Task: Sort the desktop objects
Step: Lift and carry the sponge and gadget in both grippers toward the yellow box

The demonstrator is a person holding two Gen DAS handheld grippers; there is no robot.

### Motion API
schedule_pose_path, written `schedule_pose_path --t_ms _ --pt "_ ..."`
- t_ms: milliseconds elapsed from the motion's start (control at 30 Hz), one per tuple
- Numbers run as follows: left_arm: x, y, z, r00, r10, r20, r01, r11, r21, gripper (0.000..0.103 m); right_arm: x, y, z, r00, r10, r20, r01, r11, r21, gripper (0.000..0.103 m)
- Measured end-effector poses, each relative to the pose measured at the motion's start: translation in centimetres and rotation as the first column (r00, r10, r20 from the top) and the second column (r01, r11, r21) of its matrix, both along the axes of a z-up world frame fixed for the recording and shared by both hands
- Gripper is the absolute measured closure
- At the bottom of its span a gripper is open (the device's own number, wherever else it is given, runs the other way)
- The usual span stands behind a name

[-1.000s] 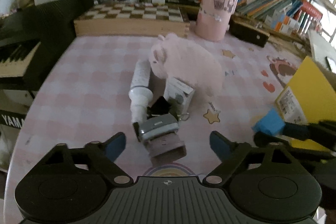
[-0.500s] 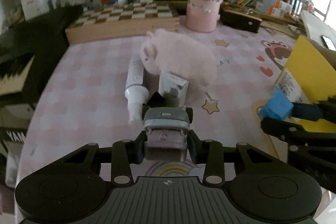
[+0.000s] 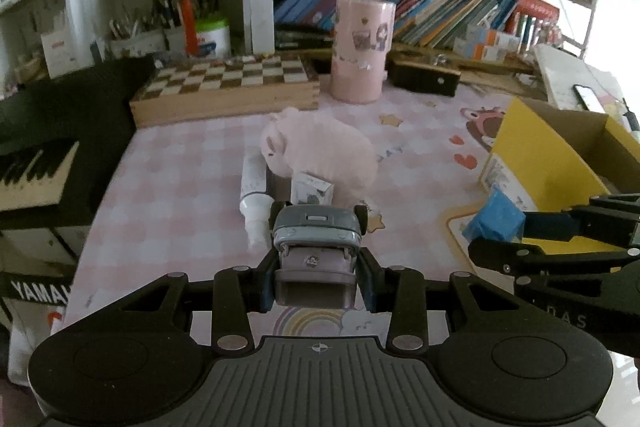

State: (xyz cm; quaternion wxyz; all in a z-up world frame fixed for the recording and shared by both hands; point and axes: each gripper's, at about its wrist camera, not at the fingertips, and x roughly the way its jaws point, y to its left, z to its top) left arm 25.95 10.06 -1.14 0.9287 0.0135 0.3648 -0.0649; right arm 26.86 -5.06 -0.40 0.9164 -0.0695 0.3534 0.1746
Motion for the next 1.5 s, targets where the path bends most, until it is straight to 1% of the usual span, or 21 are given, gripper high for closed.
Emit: schedule_pose_path --t_ms 200,433,833,1000,1133,1500 --pt "-2.5 0.0 0.9 0.999 -0.026 0.028 0.026 0.999 -0.023 0.065 -2.6 -0.2 0.8 1.0 -0.018 0.014 0.018 1.0 0.008 0.066" --pt "-5.3 0.1 1.6 0.997 -0.058 0.05 0.06 0.997 -0.042 0.065 -6.1 -0.3 1.1 0.999 -0.042 0.01 0.042 0.999 0.011 0.066" --pt "-10.4 0.4 2.2 0.992 -0.112 0.066 0.115 0.992 -0.047 0.065 -11.8 -0.3 1.1 0.995 -0.103 -0.01 0.103 0.994 0.038 0.066" --pt "-12.4 0.5 2.2 0.988 -0.136 0.069 0.14 0.989 -0.046 0.065 -14.2 0.1 1.1 0.993 -0.115 -0.005 0.115 0.993 0.031 0.066" --pt "-14.0 0.3 2.2 0.984 -0.165 0.071 0.169 0.985 -0.043 0.065 -16.2 0.3 1.1 0.992 -0.13 0.0 0.13 0.991 0.03 0.066" --pt "-17.7 0.1 2.2 0.969 -0.235 0.077 0.239 0.97 -0.039 0.065 -21.2 -0.3 0.8 0.978 -0.21 -0.003 0.21 0.977 0.045 0.067"
